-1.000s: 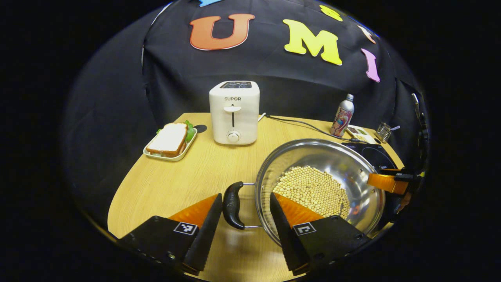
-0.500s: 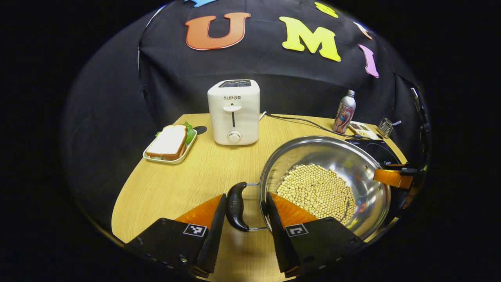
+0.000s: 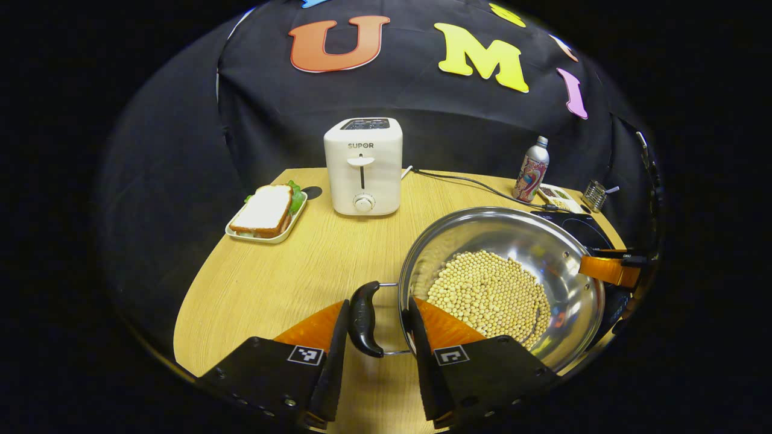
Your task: First push the handle of the pot to place it horizontally, then grasp the pot with both hands and set it on the induction cooktop.
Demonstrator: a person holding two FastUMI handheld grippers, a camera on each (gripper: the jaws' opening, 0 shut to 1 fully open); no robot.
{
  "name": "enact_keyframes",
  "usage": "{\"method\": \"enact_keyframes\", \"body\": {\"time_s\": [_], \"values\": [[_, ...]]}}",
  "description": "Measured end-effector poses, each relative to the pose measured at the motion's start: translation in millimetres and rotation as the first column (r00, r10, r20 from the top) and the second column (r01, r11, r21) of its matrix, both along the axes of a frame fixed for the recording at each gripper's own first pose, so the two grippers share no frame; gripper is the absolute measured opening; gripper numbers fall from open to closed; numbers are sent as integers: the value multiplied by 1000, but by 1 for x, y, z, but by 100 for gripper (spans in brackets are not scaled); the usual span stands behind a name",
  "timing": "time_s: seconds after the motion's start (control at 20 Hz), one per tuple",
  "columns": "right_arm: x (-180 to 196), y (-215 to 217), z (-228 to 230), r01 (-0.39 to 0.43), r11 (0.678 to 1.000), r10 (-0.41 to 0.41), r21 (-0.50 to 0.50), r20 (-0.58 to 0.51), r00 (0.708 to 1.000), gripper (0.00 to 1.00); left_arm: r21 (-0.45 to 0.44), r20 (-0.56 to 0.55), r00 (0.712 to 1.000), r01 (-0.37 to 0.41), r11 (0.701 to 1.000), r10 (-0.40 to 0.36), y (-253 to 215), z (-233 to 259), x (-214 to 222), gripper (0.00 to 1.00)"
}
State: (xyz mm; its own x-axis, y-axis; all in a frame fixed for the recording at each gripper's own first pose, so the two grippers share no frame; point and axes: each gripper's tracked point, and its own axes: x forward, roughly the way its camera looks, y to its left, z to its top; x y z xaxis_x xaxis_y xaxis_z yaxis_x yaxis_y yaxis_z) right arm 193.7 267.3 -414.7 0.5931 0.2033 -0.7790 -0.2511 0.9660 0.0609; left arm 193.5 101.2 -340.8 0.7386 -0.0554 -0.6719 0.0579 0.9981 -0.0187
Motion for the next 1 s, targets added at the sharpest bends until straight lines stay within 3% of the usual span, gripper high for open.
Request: {"method": "enact_keyframes", "body": {"time_s": [0.55,1.0], "values": [[-21,-16,88,-34,999,34,4,72,997,59,-16,87,996,-1,1000,3,-9,82,-24,52],[-23,-90,154,-8,1000,6,15,131,991,60,-19,162,985,60,998,-56,-85,136,-30,51]]}}
